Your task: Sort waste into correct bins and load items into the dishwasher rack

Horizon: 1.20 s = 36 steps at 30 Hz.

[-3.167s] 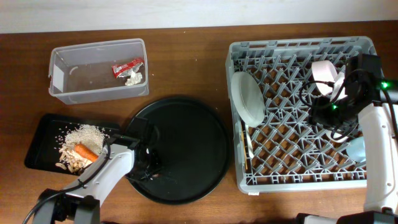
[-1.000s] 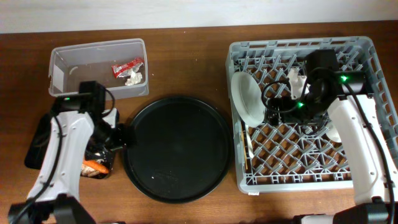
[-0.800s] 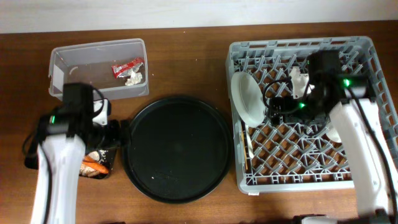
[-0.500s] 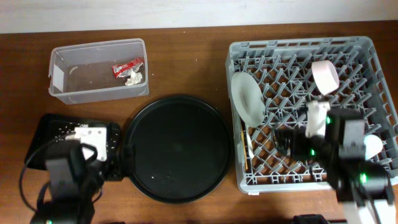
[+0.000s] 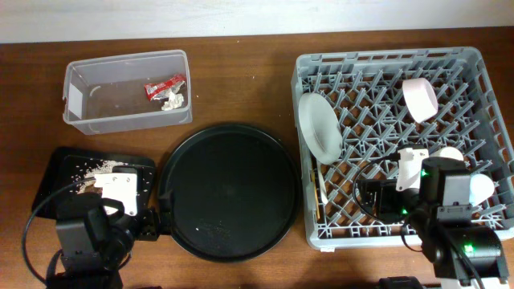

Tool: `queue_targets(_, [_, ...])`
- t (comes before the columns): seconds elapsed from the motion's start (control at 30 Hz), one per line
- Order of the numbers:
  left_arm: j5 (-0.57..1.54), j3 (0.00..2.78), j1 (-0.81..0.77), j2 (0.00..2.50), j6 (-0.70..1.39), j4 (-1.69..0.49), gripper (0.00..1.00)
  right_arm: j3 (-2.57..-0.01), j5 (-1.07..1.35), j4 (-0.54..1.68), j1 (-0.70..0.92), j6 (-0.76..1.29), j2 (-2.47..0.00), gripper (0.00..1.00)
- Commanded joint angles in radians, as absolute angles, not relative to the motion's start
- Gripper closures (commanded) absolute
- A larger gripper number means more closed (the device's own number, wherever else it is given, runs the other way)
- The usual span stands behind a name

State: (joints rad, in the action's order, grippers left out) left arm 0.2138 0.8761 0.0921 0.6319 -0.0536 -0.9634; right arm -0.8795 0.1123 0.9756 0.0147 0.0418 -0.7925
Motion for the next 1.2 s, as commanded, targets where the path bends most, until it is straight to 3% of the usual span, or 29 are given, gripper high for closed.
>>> queue_targets(0.0, [0.229,0.867,0.094,0.628,-0.073,-0.962,0.01,-0.873,0.096,0.976,0.013,0.045,-0.83,0.01])
queue_targets(0.2, [0.229,0.867,0.094,0.629,-0.073,-0.962,0.01,-0.87,0.096,0.976,0.012,0.045,-0.756,0.01])
queue_targets(0.4, [0.229,0.867,0.094,0.628,-0.073,-0.962,0.01,-0.83,0.092,0.941,0.012,0.03,-0.423,0.01])
queue_targets(0.63, [0.229,0.867,0.094,0.628,-0.073,-0.962,0.01,-0.423,0.128,0.553,0.015,0.035,-0.058,0.01])
queue_targets(0.93, [0.229,0.867,0.094,0.628,-0.073,-0.962,0.01,-0.049,0.119,-0.033,0.022,0.033,-0.003,0.01])
queue_targets(1.0, [0.229,0.867,0.094,0.628,-0.073,-0.962,0.01,-0.012,0.119,-0.085,0.022,0.02,-0.003,0.01])
queue_targets(1.17, [0.229,0.867,0.094,0.628,-0.073,-0.962,0.01,-0.006,0.118,0.028,0.033,-0.117,-0.003,0.01])
